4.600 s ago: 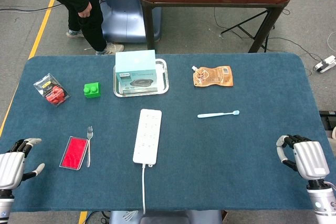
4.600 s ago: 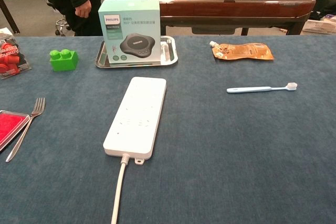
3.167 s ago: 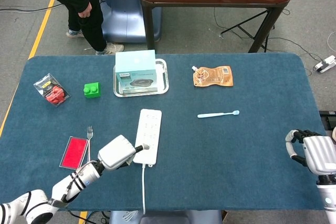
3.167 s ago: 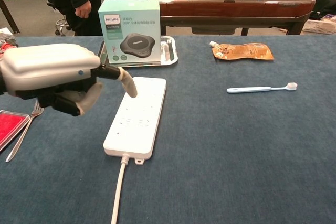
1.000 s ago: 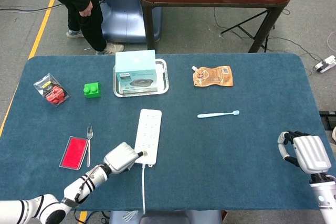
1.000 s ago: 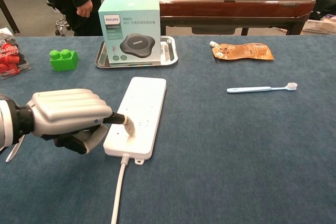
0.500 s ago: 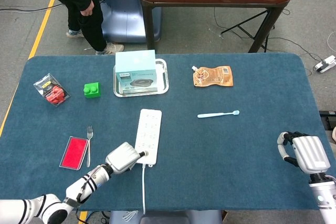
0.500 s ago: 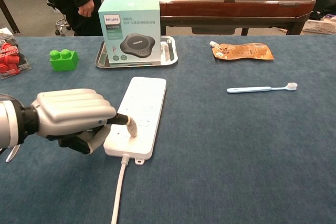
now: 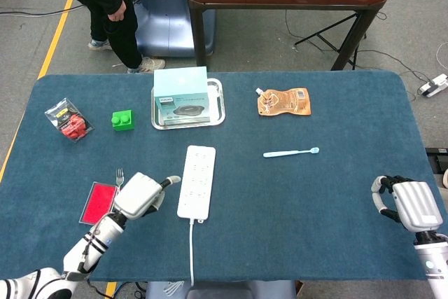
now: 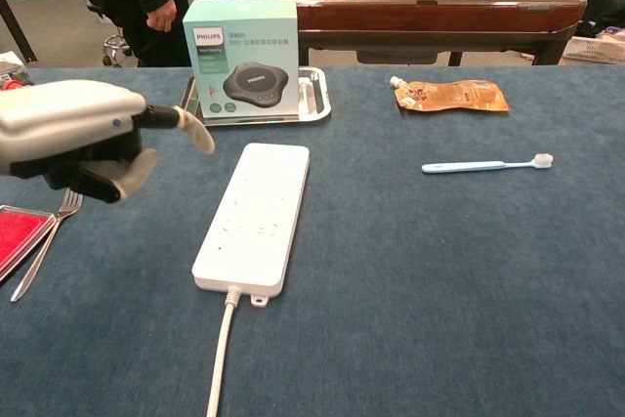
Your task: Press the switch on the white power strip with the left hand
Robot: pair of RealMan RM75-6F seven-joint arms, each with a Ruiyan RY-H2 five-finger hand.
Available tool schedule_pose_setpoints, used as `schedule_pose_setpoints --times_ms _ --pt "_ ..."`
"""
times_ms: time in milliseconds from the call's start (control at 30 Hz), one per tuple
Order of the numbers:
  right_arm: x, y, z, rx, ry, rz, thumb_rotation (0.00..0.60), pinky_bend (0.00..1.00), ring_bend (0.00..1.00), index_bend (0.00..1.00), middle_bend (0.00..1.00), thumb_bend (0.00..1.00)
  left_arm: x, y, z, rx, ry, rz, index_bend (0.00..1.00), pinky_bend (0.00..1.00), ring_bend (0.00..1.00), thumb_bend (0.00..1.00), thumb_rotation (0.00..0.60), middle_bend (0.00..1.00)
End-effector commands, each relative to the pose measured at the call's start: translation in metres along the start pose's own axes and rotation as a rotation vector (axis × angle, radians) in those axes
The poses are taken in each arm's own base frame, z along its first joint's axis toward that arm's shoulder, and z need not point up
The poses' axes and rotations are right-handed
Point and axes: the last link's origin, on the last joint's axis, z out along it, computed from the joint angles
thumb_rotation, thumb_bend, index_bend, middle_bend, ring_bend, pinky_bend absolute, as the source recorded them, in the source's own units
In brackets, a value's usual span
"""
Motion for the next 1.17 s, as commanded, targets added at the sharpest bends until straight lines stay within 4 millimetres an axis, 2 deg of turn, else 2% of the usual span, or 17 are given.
schedule_pose_setpoints --times_ms 33,267,400,533,633,767,867,1167 --pt "0.000 0.000 0.000 0.001 0.004 0.005 0.600 0.62 0.52 0.63 0.56 0.70 0.008 -0.022 -0.019 0.097 0.070 -0.036 0.26 1.00 0.92 0.73 0.600 0.90" --pt "-0.002 0.000 0.001 0.005 0.008 0.020 0.600 0.62 0.52 0.63 0.56 0.70 0.012 -0.058 -0.052 0.281 0.171 -0.055 0.28 1.00 0.78 0.72 0.600 0.76" --pt "-0.002 0.002 0.000 0.003 0.009 0.024 0.600 0.62 0.52 0.63 0.56 0.70 0.008 -0.076 -0.077 0.407 0.208 -0.044 0.34 0.90 0.67 0.72 0.600 0.72" --pt "-0.002 0.002 -0.001 0.001 0.014 0.032 0.600 0.62 0.52 0.63 0.56 0.70 0.004 -0.089 -0.099 0.527 0.209 -0.045 0.34 0.81 0.60 0.72 0.600 0.67" --pt "-0.003 0.003 -0.003 -0.001 0.018 0.041 0.600 0.62 0.52 0.63 0.56 0.69 0.003 -0.100 -0.116 0.614 0.177 0.034 0.34 0.73 0.54 0.72 0.600 0.61" --pt "-0.005 0.004 -0.006 -0.005 0.022 0.055 0.600 0.62 0.52 0.63 0.55 0.63 0.002 -0.108 -0.131 0.699 0.144 0.087 0.35 0.68 0.51 0.72 0.600 0.57" --pt "-0.006 0.007 -0.009 -0.011 0.023 0.062 0.600 0.62 0.51 0.63 0.55 0.55 0.001 -0.112 -0.141 0.748 0.123 0.116 0.35 0.67 0.50 0.71 0.600 0.56" --pt "-0.006 0.010 -0.012 -0.021 0.021 0.070 0.600 0.62 0.51 0.63 0.54 0.52 -0.003 -0.117 -0.156 0.805 0.102 0.076 0.36 0.67 0.50 0.71 0.600 0.55"
